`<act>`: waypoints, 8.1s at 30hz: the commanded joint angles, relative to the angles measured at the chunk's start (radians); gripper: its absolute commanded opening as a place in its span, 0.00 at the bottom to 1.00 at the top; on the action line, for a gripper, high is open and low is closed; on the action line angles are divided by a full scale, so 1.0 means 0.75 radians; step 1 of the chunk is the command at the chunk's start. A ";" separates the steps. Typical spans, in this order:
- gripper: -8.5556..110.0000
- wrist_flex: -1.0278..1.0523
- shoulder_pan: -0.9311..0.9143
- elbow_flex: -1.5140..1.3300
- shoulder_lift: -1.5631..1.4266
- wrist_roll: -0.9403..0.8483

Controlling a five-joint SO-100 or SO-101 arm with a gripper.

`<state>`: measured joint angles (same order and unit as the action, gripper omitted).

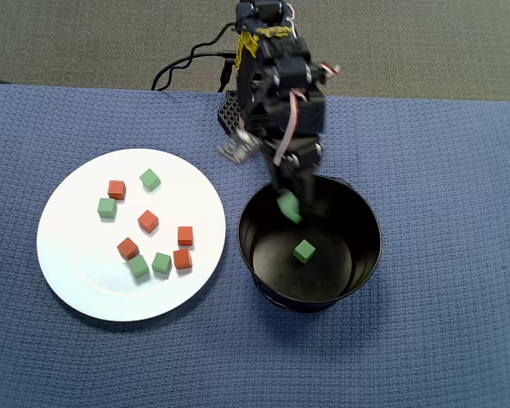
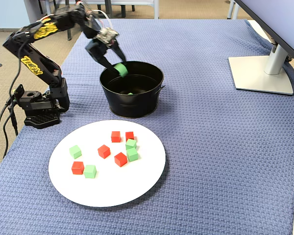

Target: Pick up the green cubes from the white plate and place them in the black recipient

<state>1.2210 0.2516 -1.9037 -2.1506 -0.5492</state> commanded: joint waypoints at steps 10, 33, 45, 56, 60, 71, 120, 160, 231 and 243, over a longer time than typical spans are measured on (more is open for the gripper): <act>0.31 0.182 -0.648 0.123 -0.133 -0.280; 0.30 0.059 -1.516 -0.227 0.194 -1.802; 0.28 -0.018 -1.659 -0.149 0.370 -2.109; 0.27 -0.250 -1.608 -0.252 0.493 -1.814; 0.27 -0.329 -1.616 -0.315 0.507 -1.767; 0.27 -0.401 -1.616 -0.317 0.571 -1.759; 0.07 0.121 -1.055 -0.033 -0.178 -0.708; 0.07 -0.098 -1.092 0.035 -0.004 -0.771; 0.39 -0.464 -1.548 0.117 0.812 -0.785; 0.39 -0.350 -1.571 0.290 0.867 -0.912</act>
<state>0.9373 -0.9097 -1.7763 -1.4941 -1.2026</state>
